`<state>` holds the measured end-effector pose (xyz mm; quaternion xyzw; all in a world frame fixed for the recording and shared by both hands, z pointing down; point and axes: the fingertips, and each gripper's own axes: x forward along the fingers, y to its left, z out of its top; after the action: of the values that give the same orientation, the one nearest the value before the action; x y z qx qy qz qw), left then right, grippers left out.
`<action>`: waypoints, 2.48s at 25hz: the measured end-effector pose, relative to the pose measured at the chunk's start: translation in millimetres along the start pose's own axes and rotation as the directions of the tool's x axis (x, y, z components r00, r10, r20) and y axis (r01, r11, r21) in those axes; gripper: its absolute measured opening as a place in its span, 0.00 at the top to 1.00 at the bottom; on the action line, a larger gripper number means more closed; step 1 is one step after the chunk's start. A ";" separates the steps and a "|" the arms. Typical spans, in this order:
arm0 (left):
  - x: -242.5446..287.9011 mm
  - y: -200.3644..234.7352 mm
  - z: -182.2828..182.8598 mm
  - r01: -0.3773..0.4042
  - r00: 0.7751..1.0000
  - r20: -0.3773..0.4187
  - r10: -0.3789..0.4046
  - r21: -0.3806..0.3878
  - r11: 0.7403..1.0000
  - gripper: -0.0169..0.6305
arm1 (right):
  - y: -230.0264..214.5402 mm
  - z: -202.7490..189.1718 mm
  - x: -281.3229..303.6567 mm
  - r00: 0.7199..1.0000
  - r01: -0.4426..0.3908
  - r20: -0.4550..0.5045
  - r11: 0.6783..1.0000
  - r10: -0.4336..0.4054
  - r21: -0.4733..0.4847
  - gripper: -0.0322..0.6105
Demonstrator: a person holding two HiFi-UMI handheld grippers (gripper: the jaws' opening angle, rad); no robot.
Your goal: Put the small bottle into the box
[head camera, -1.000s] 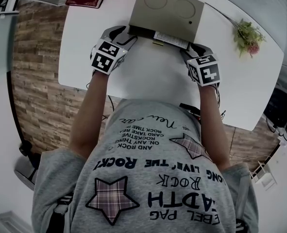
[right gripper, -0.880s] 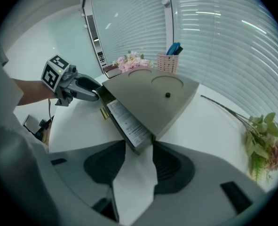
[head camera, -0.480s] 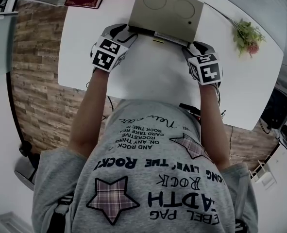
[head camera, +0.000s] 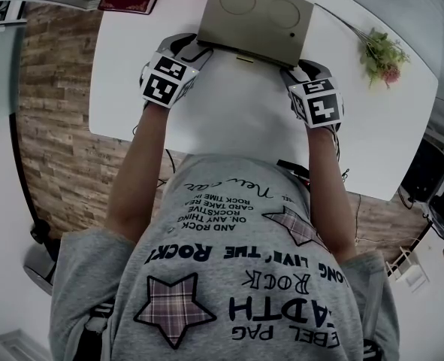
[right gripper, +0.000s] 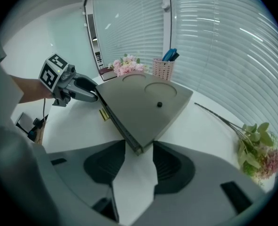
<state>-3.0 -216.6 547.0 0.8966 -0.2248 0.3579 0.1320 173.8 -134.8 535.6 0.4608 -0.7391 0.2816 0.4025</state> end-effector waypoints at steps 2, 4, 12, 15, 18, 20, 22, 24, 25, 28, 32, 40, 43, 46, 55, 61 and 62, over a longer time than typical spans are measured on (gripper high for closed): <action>1.6 -0.1 1.5 0.000 1.000 0.003 0.000 -0.002 1.000 0.66 | -1.8 0.0 0.1 1.000 0.005 0.002 1.000 -0.005 0.009 0.67; 3.2 -1.0 1.8 0.001 1.000 0.002 -0.001 -0.007 1.000 0.68 | -3.2 -0.6 0.2 1.000 0.010 0.004 1.000 -0.010 0.016 0.68; 3.6 1.8 3.5 -0.007 1.000 0.016 0.008 -0.049 0.999 0.71 | -7.0 -1.1 0.6 1.000 0.016 0.008 0.999 -0.016 0.035 0.73; 2.5 2.0 2.8 -0.011 1.000 0.015 0.012 -0.049 0.999 0.71 | -6.2 -1.3 0.2 1.000 0.016 0.008 0.999 -0.017 0.038 0.73; 2.4 2.3 3.1 -0.009 1.000 0.015 0.010 -0.048 0.999 0.71 | -6.2 -0.9 0.1 1.000 0.018 0.009 0.999 -0.018 0.031 0.73; 2.9 1.7 3.2 -0.014 1.000 0.014 0.015 -0.045 0.999 0.71 | -6.6 -1.6 -0.1 1.000 0.021 0.009 0.999 -0.021 0.025 0.73; 2.1 1.5 3.0 -0.029 0.999 0.012 0.029 -0.041 0.999 0.71 | -5.9 -2.1 -1.6 1.000 0.022 0.013 1.000 -0.022 0.020 0.73; -0.8 3.0 3.6 -0.048 0.999 0.016 0.048 -0.040 0.998 0.71 | -4.8 -1.6 -4.9 1.000 0.023 0.020 1.000 -0.024 0.014 0.73; -3.0 3.9 4.3 -0.055 0.998 0.020 0.056 -0.042 0.998 0.71 | -4.5 -1.1 -7.0 0.999 0.025 0.024 1.000 -0.025 0.010 0.74; -11.8 6.4 5.8 -0.064 0.997 0.028 0.065 -0.052 0.997 0.72 | -3.8 0.6 -14.1 0.999 0.029 0.039 1.000 -0.029 0.003 0.76; -27.3 6.7 11.6 -0.082 0.995 0.048 0.084 -0.052 0.995 0.74 | 0.0 7.3 -28.9 0.996 0.027 0.080 1.000 -0.027 -0.005 0.82; -60.9 -6.2 38.7 -0.126 0.979 0.158 0.131 -0.044 0.991 0.87 | 19.4 30.9 -59.5 0.976 -0.035 0.212 0.998 0.045 -0.049 0.90; -69.2 -16.8 45.2 -0.126 0.978 0.167 0.127 -0.016 0.992 0.90 | 22.8 37.9 -71.7 0.966 -0.041 0.253 0.998 0.053 -0.053 0.91; -80.9 -27.7 60.6 -0.129 0.970 0.206 0.125 0.004 0.992 0.92 | 23.3 46.9 -84.0 0.952 -0.039 0.303 0.998 0.052 -0.049 0.91; -128.4 -49.5 108.1 -0.160 0.923 0.355 0.151 -0.004 0.987 0.96 | 33.5 77.5 -136.9 0.893 -0.022 0.446 0.997 0.055 -0.079 0.92; -157.7 -55.6 139.0 -0.165 0.877 0.449 0.169 -0.047 0.985 0.96 | 41.3 104.2 -181.3 0.832 -0.002 0.551 0.995 0.057 -0.099 0.92; -162.1 -56.6 144.5 -0.173 0.870 0.462 0.172 -0.041 0.984 0.96 | 41.5 108.6 -187.6 0.822 0.002 0.567 0.995 0.056 -0.102 0.92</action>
<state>5.1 -175.1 326.6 0.9326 -0.3286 0.1436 0.0414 146.8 -117.7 317.3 0.4930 -0.8449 0.1002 0.1819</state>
